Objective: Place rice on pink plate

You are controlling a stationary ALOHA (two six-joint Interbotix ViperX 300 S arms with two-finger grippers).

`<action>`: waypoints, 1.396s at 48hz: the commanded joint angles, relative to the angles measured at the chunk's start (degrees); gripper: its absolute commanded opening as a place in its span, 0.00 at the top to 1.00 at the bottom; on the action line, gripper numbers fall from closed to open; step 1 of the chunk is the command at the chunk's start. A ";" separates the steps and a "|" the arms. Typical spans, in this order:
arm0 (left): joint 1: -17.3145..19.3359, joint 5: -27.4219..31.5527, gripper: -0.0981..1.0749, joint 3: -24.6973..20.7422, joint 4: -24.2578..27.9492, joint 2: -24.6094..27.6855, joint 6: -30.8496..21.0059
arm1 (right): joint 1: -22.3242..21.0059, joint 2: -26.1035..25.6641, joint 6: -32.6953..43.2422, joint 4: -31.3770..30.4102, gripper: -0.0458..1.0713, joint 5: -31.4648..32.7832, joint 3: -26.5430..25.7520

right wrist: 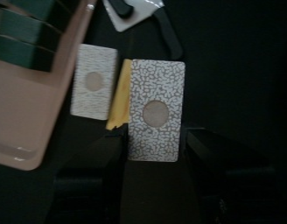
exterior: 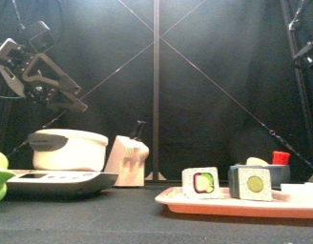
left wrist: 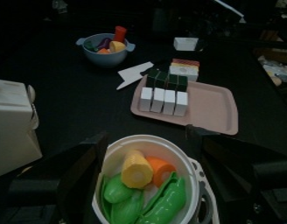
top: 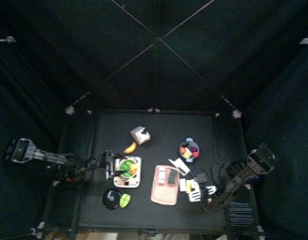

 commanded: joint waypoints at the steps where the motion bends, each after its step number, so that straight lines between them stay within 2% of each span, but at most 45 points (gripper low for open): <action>1: -0.18 -0.26 0.04 -0.88 -0.09 0.00 0.00 | -0.88 0.79 2.55 -2.46 0.38 1.76 -4.48; 10: -0.62 -0.26 0.04 -0.97 -0.35 0.09 0.00 | -1.49 5.98 8.53 -8.44 0.38 1.67 -8.79; 25: -2.02 -0.26 0.04 -0.53 -1.76 0.00 0.00 | -3.34 13.10 14.50 -8.17 0.38 0.09 -15.03; 33: -2.29 -0.26 0.04 -0.62 -1.67 0.00 0.18 | -4.66 17.93 15.03 -6.59 0.38 0.26 -20.74; 42: -2.29 -0.26 0.04 -1.05 0.00 0.00 0.44 | -6.86 22.15 15.03 -5.10 0.38 0.44 -24.61; 49: -2.29 -0.26 0.04 -1.41 1.67 0.00 0.35 | -7.73 23.03 14.59 -3.16 0.38 0.53 -25.22; 67: -2.29 -0.26 0.04 -1.23 1.49 0.00 0.00 | -7.47 24.61 14.77 -0.79 0.38 -0.44 -24.79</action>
